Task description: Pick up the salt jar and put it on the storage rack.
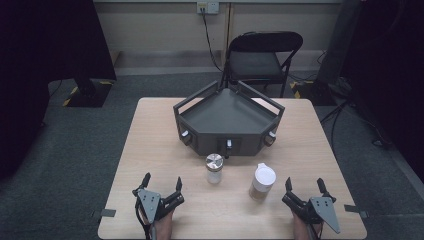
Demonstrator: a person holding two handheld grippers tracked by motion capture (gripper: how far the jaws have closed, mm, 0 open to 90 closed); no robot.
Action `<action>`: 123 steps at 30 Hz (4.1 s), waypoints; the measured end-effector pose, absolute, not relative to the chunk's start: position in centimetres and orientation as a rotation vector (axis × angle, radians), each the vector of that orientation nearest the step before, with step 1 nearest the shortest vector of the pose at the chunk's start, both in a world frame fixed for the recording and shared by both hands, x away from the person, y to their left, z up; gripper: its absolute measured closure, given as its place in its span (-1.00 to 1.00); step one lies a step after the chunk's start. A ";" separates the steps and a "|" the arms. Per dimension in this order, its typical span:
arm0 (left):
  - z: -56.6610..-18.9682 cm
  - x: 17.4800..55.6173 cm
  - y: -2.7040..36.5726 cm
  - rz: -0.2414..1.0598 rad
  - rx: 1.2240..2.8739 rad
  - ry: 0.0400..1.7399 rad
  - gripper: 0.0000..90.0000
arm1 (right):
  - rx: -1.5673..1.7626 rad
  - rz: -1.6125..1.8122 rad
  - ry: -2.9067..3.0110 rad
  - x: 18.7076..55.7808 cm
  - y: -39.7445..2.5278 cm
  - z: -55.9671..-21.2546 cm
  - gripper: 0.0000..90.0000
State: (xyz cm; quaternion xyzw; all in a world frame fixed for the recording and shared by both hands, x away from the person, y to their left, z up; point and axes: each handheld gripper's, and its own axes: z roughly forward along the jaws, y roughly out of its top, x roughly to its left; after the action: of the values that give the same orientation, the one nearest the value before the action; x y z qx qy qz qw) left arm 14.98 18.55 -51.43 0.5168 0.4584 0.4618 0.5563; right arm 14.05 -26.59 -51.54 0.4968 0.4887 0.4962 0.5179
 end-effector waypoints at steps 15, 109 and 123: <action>-48.2 16.3 18.3 1.027 1.246 0.975 -1.00 | 1.193 1.189 1.171 14.0 -26.5 -51.5 -0.97; -49.0 22.3 9.4 0.861 1.411 0.987 -0.23 | 1.192 1.190 1.171 14.0 -26.6 -51.6 -0.97; -49.0 22.2 9.4 0.862 1.412 0.986 -0.22 | 1.192 1.190 1.171 14.0 -26.6 -51.6 -0.97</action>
State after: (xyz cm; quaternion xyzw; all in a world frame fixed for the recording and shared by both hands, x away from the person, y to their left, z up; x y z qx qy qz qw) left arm 22.21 9.44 -48.98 0.6020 0.4202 0.3674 0.5711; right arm 14.04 -26.56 -51.55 0.4967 0.4882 0.4959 0.5186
